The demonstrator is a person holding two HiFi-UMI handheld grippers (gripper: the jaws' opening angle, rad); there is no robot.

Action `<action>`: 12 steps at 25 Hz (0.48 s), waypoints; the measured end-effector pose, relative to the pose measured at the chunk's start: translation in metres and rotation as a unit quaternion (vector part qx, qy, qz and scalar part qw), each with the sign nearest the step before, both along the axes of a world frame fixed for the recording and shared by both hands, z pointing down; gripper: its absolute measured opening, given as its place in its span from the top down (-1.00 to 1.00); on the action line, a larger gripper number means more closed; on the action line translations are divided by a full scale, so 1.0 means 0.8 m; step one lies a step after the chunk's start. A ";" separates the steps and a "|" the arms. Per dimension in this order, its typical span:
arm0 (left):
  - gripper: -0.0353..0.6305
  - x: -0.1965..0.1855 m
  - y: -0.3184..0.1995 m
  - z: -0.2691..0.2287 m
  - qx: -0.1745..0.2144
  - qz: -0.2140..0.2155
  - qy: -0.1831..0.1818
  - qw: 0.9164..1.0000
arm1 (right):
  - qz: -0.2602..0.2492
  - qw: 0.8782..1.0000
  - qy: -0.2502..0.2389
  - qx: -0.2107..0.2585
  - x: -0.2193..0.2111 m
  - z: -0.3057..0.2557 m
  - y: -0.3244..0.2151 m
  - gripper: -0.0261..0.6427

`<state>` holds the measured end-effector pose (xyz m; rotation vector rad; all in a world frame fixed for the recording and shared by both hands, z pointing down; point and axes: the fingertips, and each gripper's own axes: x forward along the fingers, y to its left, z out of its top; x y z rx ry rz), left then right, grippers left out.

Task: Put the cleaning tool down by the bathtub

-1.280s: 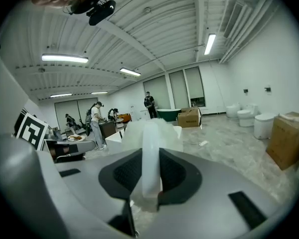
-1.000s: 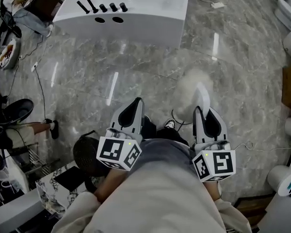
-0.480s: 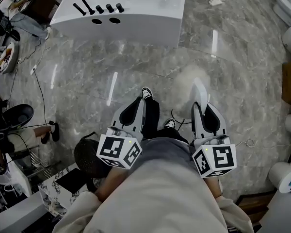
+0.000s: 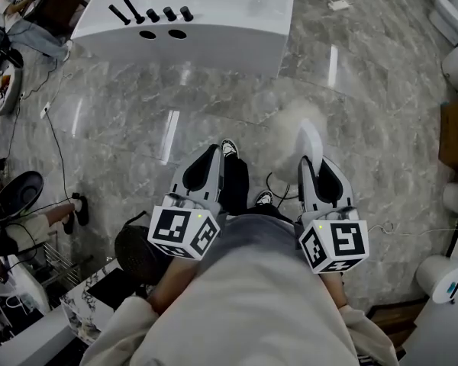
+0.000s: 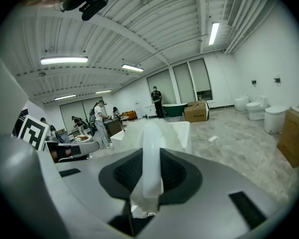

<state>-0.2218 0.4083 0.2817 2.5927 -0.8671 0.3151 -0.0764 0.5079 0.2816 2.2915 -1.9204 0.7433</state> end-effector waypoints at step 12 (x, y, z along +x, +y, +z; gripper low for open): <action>0.87 0.030 -0.108 0.009 -0.022 0.025 0.000 0.999 | 0.001 1.000 -0.008 -0.029 0.018 0.013 -0.111 0.70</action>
